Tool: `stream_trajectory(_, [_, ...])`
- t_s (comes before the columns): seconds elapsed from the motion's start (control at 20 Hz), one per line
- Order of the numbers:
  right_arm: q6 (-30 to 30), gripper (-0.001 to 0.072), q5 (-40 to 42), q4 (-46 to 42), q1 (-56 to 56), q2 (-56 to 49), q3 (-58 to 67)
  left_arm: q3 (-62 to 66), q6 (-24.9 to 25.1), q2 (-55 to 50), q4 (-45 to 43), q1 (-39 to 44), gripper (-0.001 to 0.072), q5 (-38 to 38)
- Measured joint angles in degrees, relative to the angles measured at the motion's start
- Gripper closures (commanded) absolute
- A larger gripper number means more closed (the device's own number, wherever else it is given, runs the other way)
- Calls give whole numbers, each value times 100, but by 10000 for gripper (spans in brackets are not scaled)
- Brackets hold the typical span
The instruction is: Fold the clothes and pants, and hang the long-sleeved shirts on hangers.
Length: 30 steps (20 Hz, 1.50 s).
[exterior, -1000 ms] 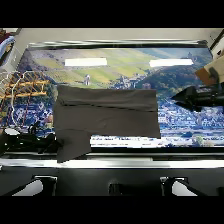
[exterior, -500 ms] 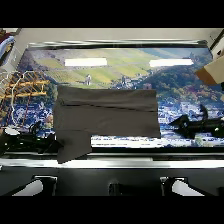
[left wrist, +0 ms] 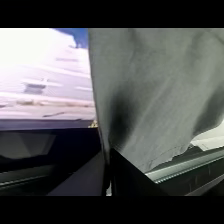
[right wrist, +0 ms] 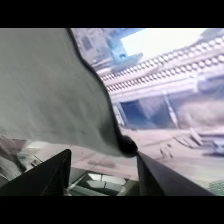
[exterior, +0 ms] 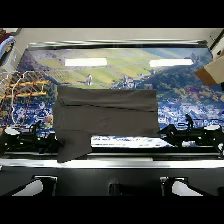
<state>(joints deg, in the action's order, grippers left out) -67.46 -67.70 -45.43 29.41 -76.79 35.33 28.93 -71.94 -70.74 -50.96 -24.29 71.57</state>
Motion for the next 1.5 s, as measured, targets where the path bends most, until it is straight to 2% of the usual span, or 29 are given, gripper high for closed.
stream_trajectory(0.05, [24,242,68,63,-13,-37,-17,0,0,0,13,2,688,0])
stream_trajectory(0.15, [50,312,164,170,-28,-125,-35,0,-2,0,28,2,688,0])
stream_trajectory(0.25, [66,337,192,223,-33,-212,-46,0,-2,-2,35,2,688,0])
stream_trajectory(0.3, [79,381,197,238,-37,-243,-52,0,-4,0,42,2,688,0])
stream_trajectory(0.35, [87,458,208,236,-37,-267,-61,0,-4,0,55,0,688,0])
stream_trajectory(0.4, [109,597,234,227,-39,-284,-79,0,-4,0,74,0,688,0])
stream_trajectory(0.45, [151,680,267,199,-39,-304,-94,0,-4,-2,105,0,688,0])
stream_trajectory(0.7, [455,683,11,345,-44,-267,-120,72,-68,118,240,2,689,131])
stream_trajectory(0.85, [442,683,-546,409,-46,94,-114,323,-435,522,267,0,690,496])
stream_trajectory(1.2, [-555,685,-1469,105,-46,1871,-111,1344,-1921,2166,-107,2,691,1613])
stream_trajectory(1.35, [-925,685,-1589,-13,-46,2688,-109,1681,-2153,2398,-83,33,690,1725])
stream_trajectory(1.5, [-1086,685,-1305,13,-101,3049,-66,1895,-2092,2260,66,286,691,1331])
